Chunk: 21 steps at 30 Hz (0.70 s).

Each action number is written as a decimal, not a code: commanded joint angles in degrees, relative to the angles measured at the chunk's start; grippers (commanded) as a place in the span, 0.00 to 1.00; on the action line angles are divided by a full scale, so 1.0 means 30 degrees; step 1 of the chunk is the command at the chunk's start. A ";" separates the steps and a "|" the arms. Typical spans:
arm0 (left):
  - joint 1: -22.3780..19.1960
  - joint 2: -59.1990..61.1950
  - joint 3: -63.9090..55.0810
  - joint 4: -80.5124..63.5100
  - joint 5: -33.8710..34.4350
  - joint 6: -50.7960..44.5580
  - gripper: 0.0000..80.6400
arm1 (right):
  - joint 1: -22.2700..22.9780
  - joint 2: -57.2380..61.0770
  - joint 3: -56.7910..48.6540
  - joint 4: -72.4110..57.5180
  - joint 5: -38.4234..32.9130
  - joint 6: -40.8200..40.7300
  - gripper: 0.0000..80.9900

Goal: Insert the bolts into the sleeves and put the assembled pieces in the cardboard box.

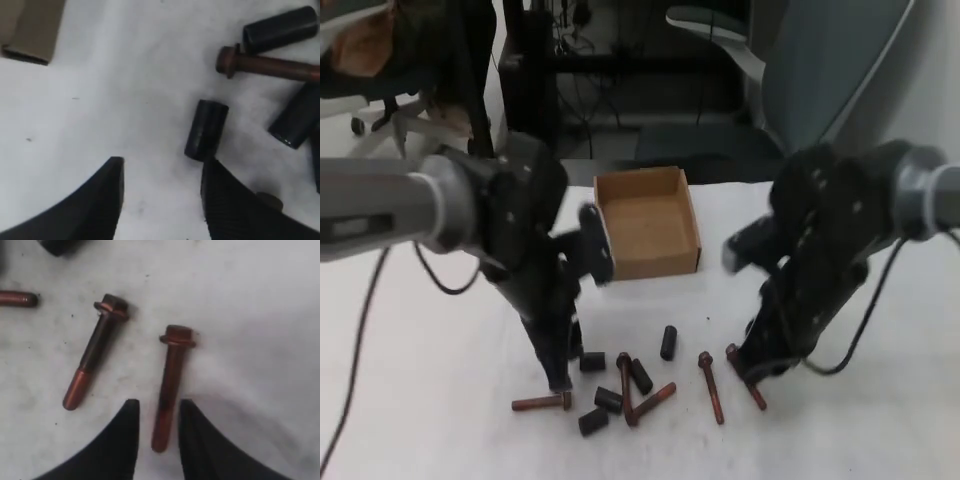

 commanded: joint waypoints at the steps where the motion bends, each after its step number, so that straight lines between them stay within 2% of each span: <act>1: -0.0522 0.0029 -0.0290 0.0447 -0.0535 0.0824 0.57 | 0.0664 0.0283 -0.0184 -0.0206 0.0219 -0.0226 0.32; 6: -0.0766 0.0284 -0.0290 -0.0516 -0.0812 0.1557 0.57 | 0.1326 0.0834 -0.0184 -0.1139 0.0786 -0.0226 0.32; 13: -0.0946 0.1599 -0.0380 -0.0127 -0.0951 0.1649 0.57 | 0.1369 0.1348 -0.0184 -0.1214 0.2824 -0.0226 0.32; 19: -0.2114 0.2196 -0.0380 -0.0310 -0.0914 0.1649 0.57 | 0.1369 0.1349 -0.0184 -0.1371 0.3667 -0.0226 0.32; 21: -0.2409 0.2370 -0.0380 -0.0323 -0.0914 0.1649 0.54 | 0.1369 0.1349 -0.0184 -0.1423 0.3667 -0.0226 0.27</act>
